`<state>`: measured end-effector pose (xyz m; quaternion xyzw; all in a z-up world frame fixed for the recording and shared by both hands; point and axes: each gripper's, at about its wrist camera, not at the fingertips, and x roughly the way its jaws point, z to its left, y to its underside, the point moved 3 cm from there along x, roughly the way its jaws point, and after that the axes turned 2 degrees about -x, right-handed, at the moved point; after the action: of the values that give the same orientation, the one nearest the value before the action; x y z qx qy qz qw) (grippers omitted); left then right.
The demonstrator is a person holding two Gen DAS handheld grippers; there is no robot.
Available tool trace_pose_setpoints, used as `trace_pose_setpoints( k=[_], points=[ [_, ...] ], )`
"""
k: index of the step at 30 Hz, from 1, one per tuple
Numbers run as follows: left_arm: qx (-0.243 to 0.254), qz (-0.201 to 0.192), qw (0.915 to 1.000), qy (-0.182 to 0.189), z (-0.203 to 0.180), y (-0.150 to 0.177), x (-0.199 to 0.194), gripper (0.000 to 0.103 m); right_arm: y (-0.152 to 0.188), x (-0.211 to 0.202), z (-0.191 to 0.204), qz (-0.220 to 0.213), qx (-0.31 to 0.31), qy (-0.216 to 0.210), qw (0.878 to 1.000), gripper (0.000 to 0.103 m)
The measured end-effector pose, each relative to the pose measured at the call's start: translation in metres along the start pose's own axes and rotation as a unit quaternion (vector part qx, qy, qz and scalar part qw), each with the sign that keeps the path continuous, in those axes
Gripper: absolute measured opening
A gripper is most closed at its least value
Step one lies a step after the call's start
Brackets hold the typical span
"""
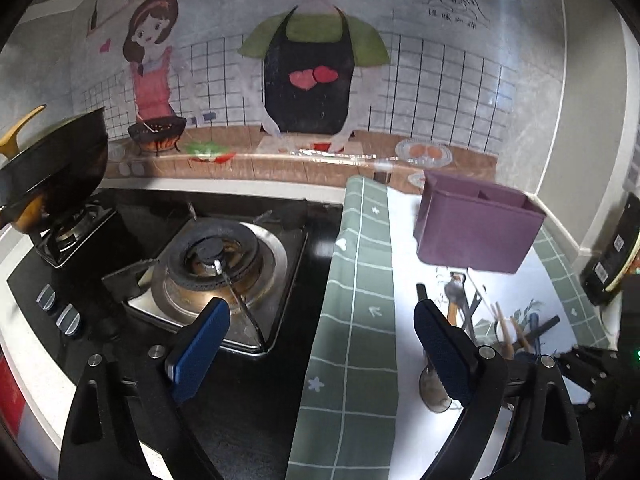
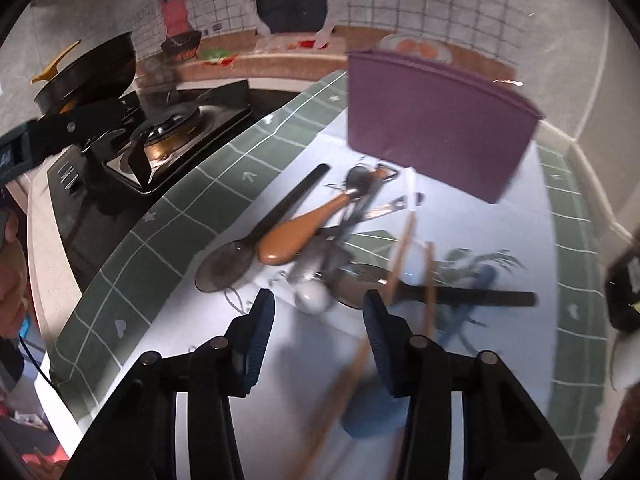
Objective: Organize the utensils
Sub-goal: 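Grasp the white spoon with the right tool while the left tool moves toward the utensils, then grasp the metal spoon with the left tool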
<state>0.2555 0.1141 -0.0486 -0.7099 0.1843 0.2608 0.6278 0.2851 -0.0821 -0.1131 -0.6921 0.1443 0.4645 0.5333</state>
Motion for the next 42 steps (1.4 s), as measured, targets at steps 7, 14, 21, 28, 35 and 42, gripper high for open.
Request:
trace_pose_setpoints(
  k=[7, 14, 21, 28, 35, 42],
  points=[
    [0.022, 0.022, 0.9994, 0.018, -0.01, 0.016, 0.004, 0.093, -0.002, 0.024, 0.006, 0.022, -0.02, 0.021, 0.999, 0.031],
    [0.05, 0.048, 0.9968, 0.04, -0.034, 0.026, 0.01, 0.093, -0.012, 0.001, -0.007, 0.002, -0.02, 0.044, 0.999, 0.02],
    [0.072, 0.053, 0.9939, 0.064, -0.061, 0.024, 0.013, 0.092, -0.034, -0.062, -0.057, -0.054, 0.029, 0.081, 0.995, 0.019],
    [0.106, 0.037, 0.989, 0.095, -0.072, 0.041, 0.009, 0.083, -0.056, -0.086, -0.096, -0.068, 0.078, 0.085, 0.991, 0.019],
    [0.106, 0.071, 0.9863, 0.105, -0.067, 0.07, 0.029, 0.081, -0.071, -0.084, -0.101, -0.063, 0.085, 0.098, 0.99, 0.019],
    [0.127, 0.08, 0.985, 0.086, -0.082, 0.074, 0.049, 0.069, -0.08, -0.074, -0.096, -0.041, 0.098, 0.113, 0.988, 0.019]
  ],
)
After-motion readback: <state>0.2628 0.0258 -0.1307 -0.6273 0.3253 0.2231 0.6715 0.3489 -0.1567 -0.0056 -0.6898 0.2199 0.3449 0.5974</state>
